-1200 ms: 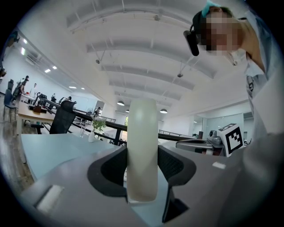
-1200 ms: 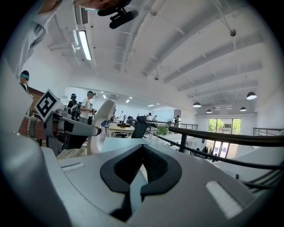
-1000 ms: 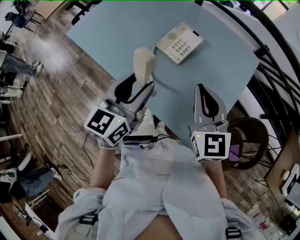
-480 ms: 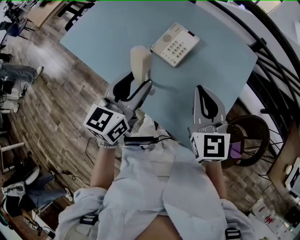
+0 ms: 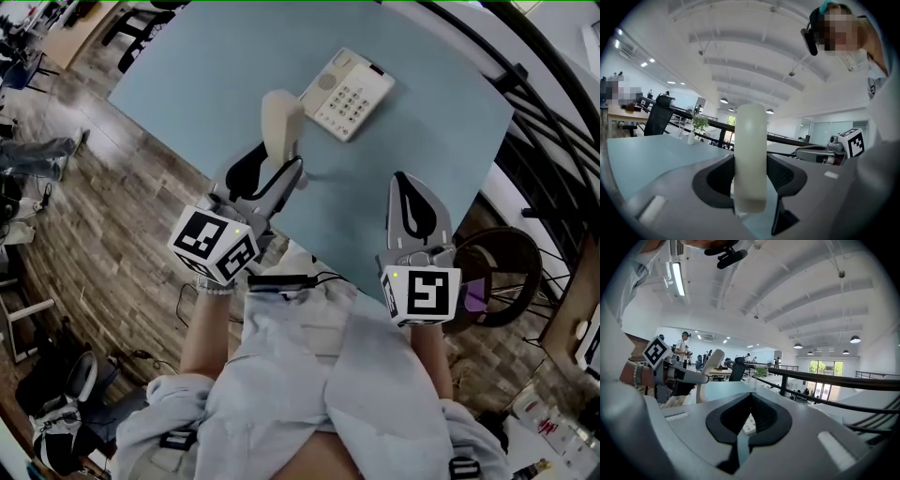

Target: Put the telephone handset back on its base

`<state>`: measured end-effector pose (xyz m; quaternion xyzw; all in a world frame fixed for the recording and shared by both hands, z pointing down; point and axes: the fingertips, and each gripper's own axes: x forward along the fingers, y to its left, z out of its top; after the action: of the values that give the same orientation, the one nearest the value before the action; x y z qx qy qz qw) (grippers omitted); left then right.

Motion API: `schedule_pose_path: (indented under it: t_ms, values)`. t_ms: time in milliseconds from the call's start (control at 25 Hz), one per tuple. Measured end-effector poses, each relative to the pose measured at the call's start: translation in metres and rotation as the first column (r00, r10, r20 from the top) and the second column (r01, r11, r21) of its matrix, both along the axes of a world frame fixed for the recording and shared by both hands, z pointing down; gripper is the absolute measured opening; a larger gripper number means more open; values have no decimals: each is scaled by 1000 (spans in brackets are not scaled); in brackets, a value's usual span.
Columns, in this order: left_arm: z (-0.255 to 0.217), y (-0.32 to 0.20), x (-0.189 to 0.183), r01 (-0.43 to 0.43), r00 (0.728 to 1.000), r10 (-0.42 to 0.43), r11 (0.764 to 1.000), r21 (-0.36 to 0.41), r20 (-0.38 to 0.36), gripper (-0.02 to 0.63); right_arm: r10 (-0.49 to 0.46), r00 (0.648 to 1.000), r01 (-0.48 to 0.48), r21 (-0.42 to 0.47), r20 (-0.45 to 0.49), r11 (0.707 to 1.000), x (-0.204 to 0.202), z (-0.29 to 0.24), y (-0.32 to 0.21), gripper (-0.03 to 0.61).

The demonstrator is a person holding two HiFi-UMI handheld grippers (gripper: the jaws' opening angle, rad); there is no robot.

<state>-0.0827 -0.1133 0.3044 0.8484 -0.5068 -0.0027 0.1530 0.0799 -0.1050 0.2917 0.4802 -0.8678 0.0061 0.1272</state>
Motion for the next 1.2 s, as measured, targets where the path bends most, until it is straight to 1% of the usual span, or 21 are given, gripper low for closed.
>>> schedule_pose_path:
  t_ms: [640,960,1200]
  values:
    - [26,-68,-7,-72,997,73,996,-62,14,207,88,996,-88,-43,-6,995,-3,22,-45,5]
    - [39,-101,-13,-96,994,100,991,-89,34,207,110,993,-112,-69,-33,991,-6,31,-63,5]
    - [53,-124,-15,-111,992,117,986,-124,43,207,131,991,-134,-82,-38,988,-7,38,-74,5]
